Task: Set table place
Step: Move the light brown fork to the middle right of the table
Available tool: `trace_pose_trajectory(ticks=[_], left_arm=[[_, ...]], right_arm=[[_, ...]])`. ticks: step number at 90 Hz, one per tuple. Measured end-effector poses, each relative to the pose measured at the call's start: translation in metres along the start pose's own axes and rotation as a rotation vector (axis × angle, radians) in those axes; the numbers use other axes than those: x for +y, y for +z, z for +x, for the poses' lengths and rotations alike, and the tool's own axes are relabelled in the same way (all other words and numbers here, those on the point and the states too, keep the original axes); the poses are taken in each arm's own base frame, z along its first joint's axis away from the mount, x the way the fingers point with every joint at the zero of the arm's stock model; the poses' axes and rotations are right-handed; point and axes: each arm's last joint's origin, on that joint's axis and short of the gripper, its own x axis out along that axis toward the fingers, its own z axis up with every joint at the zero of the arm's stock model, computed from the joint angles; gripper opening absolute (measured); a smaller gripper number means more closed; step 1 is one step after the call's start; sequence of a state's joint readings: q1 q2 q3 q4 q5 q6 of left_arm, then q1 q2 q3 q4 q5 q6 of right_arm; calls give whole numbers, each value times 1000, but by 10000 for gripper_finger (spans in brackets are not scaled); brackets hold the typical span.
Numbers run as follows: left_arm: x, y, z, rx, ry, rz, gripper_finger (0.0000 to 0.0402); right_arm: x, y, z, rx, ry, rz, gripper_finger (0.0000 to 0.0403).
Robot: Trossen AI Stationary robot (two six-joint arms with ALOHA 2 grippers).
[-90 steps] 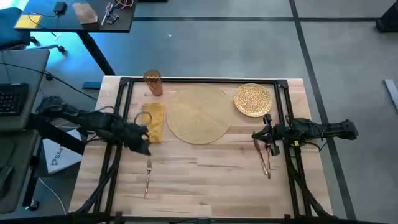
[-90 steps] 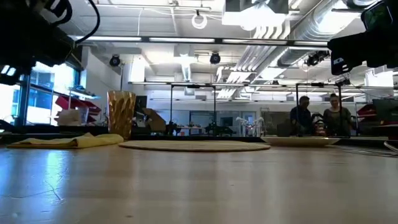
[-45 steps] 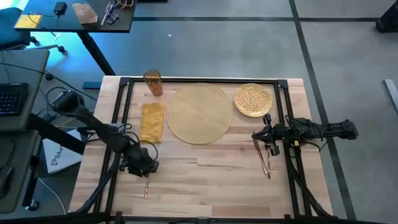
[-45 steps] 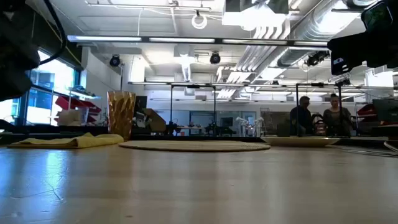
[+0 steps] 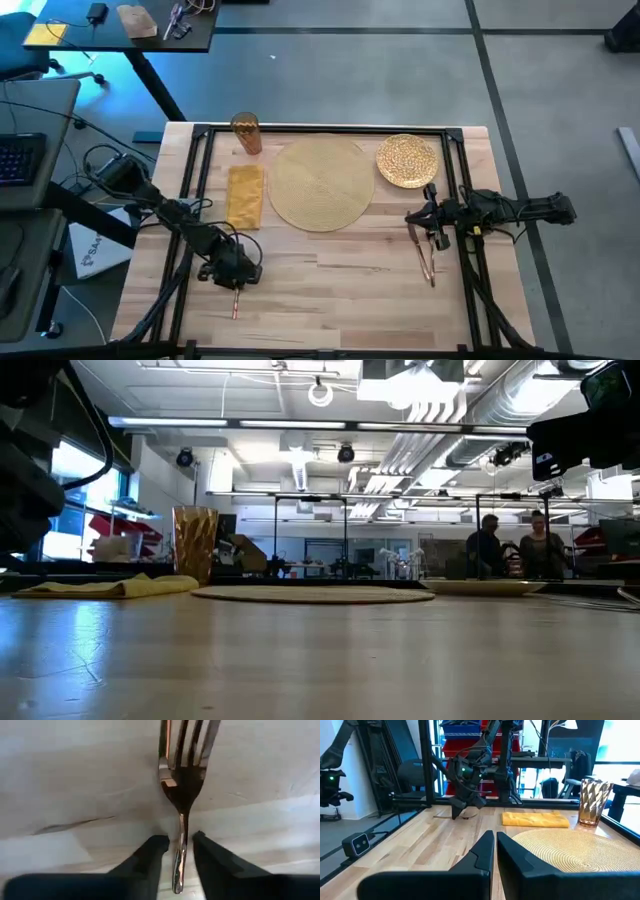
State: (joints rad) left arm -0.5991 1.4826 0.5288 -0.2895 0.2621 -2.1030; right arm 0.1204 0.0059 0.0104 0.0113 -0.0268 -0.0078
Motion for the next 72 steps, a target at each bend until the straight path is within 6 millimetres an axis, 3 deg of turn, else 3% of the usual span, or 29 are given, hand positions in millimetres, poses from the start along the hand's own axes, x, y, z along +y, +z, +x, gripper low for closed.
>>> trace_pose_trajectory(ticks=[7,27,42,72], left_arm=[[-2,1,0,-3,-18,28,11],[-21,-7,-19,-129,-81,130,3],[-49,-22,-49,-232,-228,213,0],[-113,-19,-113,-397,-466,424,1]], right_arm=[[0,0,0,0,-1,0,3],[0,0,0,1,-1,0,3],[0,0,0,1,-1,0,3],[-3,1,0,-11,-82,2,3]])
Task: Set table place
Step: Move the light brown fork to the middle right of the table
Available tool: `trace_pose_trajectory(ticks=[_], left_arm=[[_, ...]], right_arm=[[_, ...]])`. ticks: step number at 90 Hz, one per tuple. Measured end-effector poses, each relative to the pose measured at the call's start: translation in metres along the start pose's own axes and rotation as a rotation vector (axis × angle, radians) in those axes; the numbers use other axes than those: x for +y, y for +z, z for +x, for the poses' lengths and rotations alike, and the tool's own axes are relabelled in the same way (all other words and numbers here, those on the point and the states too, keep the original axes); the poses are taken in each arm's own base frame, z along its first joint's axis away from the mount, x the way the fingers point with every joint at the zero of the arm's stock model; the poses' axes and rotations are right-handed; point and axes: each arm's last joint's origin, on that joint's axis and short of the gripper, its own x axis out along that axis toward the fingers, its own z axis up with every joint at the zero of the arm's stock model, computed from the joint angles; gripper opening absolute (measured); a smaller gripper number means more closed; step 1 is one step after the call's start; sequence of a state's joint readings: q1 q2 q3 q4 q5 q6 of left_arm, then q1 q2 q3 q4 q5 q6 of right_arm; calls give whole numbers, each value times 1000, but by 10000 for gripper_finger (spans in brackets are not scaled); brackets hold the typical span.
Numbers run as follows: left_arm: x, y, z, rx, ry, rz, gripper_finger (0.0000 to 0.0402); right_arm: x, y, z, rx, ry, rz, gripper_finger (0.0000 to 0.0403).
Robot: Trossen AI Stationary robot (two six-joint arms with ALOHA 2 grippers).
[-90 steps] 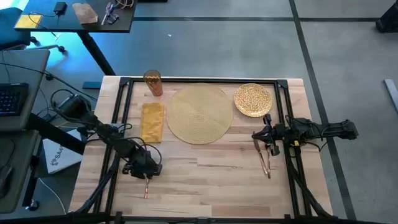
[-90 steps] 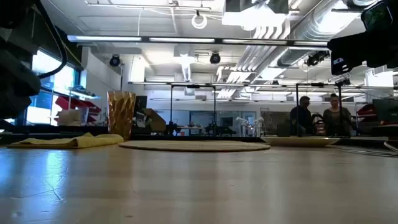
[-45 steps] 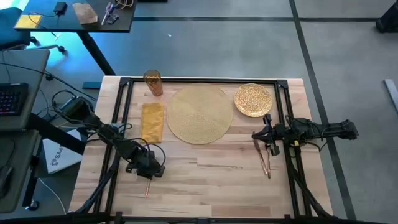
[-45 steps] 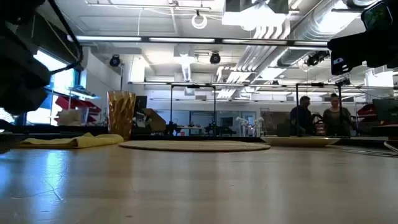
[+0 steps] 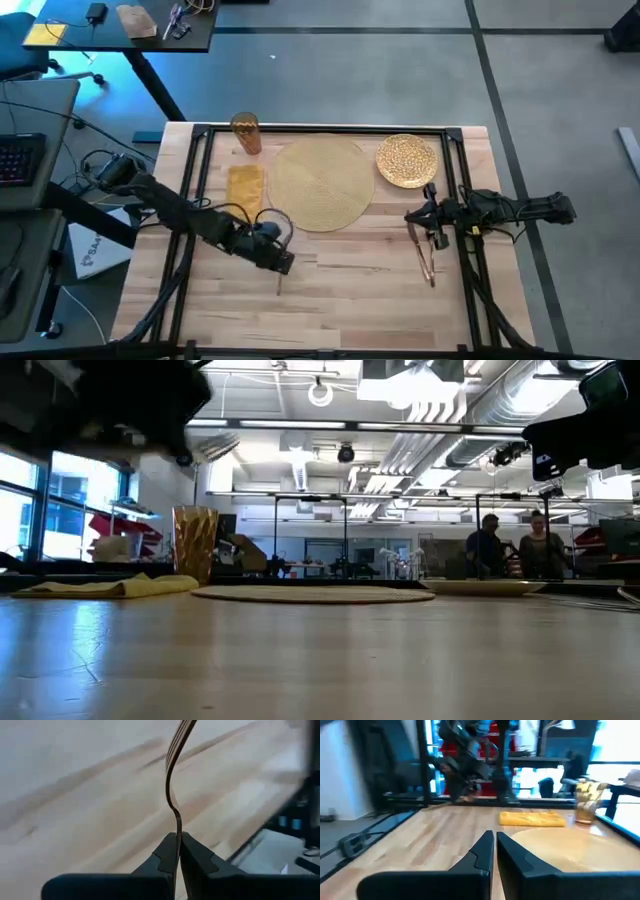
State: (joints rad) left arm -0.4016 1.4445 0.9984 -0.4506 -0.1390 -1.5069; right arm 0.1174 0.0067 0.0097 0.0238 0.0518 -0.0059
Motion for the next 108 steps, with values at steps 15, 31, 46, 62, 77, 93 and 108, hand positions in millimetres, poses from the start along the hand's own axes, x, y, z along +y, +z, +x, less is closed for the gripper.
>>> trace_pose_trajectory(ticks=[15,31,46,62,77,93,108], left_arm=[[-22,29,-13,-82,-63,75,1],[-40,51,-23,-144,-119,149,1],[-59,67,-18,-166,-154,196,0],[-85,78,0,-138,-198,263,0],[-109,87,18,-102,-242,299,0],[-129,104,30,-92,-356,291,0],[-136,115,35,-92,-400,310,0]], right_arm=[[0,13,-1,-137,7,287,3],[-3,29,-5,-326,45,932,3],[-6,29,-5,-394,-2,1203,3],[-5,30,-1,-374,43,1314,3],[-4,62,4,-425,110,1228,3],[2,94,36,-143,110,1075,11],[6,119,67,233,90,818,69]])
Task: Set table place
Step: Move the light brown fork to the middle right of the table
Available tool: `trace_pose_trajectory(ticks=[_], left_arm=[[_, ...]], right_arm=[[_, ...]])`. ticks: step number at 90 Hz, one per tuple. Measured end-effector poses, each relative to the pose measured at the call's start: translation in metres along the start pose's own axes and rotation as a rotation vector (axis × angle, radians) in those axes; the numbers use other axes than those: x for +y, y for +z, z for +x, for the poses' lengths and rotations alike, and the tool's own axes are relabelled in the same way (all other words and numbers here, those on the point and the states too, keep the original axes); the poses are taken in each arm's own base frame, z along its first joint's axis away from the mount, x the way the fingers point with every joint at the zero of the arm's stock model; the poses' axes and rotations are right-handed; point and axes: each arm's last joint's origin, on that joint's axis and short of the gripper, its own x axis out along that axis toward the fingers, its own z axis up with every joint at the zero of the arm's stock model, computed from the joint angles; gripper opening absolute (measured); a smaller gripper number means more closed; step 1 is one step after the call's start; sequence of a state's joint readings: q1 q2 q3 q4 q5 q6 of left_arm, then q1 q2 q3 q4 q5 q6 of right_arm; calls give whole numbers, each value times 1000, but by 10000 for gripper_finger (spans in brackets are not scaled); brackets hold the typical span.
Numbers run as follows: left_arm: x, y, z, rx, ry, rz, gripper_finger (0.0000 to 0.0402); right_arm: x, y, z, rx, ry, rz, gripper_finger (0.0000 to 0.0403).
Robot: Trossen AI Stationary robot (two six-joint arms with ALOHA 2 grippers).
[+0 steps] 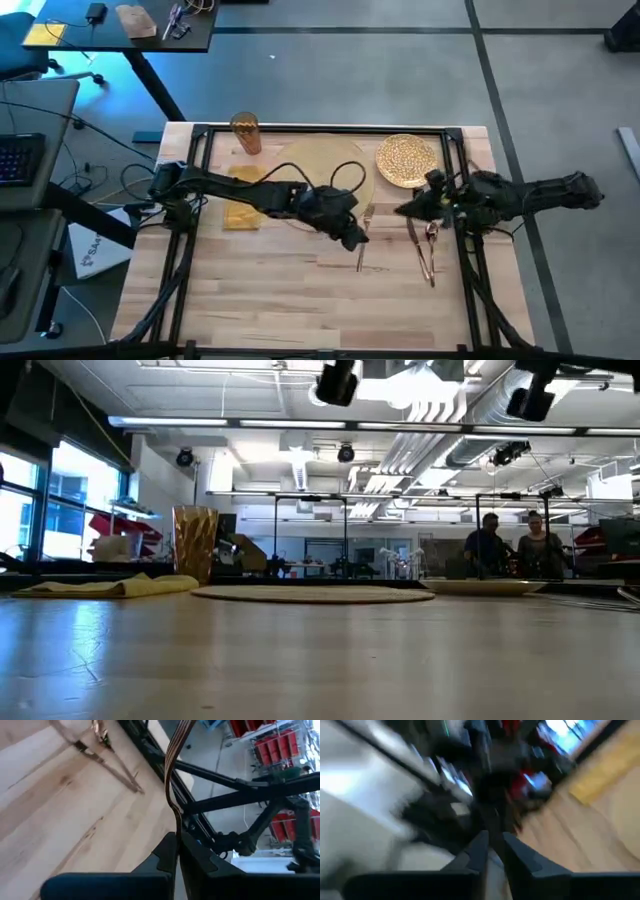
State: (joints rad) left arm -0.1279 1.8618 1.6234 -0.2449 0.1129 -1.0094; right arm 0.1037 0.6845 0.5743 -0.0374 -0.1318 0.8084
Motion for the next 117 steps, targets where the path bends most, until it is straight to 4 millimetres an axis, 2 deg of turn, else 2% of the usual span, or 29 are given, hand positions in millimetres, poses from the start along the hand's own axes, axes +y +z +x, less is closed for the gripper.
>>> trace_pose_trajectory(ticks=[13,20,37,53,68,92,117], left_arm=[[0,4,-1,-10,-12,6,0],[0,5,-1,-11,-14,7,0],[-2,3,-1,-13,-29,21,0],[-5,0,0,-9,-38,26,0],[-6,-2,0,-20,-31,29,0],[-6,-2,0,-24,-28,33,0],[-6,-2,0,-44,-8,41,1]], right_arm=[[12,19,11,135,-161,-152,132],[17,29,17,161,-192,-209,157],[15,42,37,216,-186,-272,170],[11,48,52,233,-89,-321,151],[12,49,54,246,-35,-321,115],[13,48,54,263,0,-346,11],[12,49,54,253,-28,-331,0]])
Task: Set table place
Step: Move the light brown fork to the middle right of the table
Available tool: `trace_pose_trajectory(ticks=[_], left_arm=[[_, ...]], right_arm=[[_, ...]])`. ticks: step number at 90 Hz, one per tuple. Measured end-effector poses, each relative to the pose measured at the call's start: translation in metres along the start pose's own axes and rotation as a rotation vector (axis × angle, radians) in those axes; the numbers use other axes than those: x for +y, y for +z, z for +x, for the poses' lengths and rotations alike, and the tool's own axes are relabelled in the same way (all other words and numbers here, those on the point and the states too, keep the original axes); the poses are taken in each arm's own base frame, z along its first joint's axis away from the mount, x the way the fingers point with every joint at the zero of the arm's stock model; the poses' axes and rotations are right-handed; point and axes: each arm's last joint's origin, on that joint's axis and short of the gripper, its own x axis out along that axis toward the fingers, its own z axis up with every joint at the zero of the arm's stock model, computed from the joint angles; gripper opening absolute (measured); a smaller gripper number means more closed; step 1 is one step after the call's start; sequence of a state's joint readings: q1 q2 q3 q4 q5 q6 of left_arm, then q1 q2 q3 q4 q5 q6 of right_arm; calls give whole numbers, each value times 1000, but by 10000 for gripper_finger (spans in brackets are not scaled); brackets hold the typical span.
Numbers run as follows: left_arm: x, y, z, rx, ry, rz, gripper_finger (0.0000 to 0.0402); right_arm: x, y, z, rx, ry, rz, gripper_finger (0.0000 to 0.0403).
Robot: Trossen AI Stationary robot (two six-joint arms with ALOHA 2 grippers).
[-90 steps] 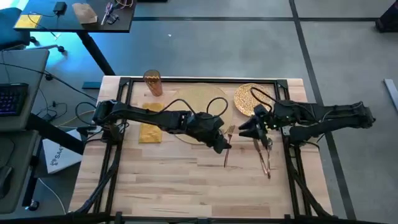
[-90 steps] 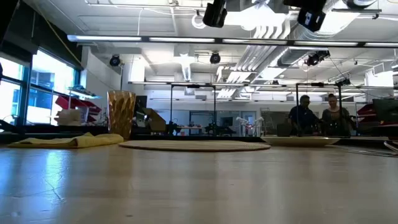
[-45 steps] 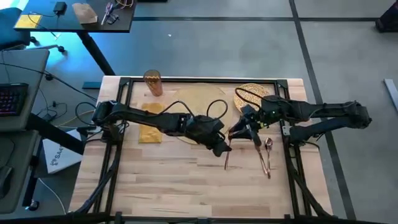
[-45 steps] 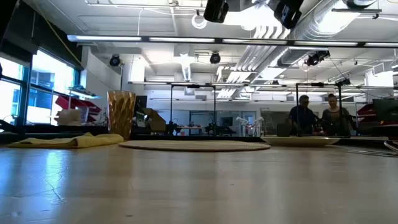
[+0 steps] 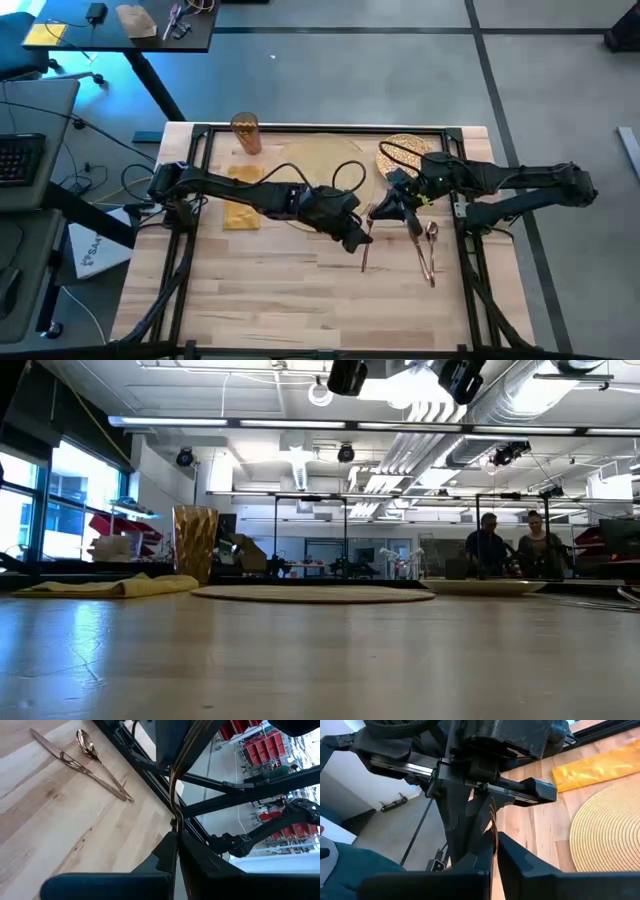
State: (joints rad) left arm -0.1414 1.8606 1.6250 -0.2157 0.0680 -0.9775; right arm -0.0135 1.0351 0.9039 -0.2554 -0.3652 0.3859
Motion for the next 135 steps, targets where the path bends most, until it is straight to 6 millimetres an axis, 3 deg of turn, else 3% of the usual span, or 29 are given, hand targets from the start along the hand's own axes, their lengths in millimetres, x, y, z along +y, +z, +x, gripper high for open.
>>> trace_pose_trajectory(ticks=[14,43,56,71,91,135], left_arm=[[5,-2,0,15,60,16,17],[32,-19,-7,196,341,23,101],[32,-26,-9,242,367,15,119],[25,-37,-8,245,362,13,122],[18,-46,-8,242,357,29,122],[17,-48,-8,250,354,42,122]], right_arm=[[-6,-5,3,49,-47,50,0],[-31,-33,33,314,-121,95,0],[-50,-75,37,426,-106,185,0],[-68,-128,22,507,-161,362,0],[-80,-167,11,567,-228,493,0],[-91,-183,-2,655,-470,436,0]])
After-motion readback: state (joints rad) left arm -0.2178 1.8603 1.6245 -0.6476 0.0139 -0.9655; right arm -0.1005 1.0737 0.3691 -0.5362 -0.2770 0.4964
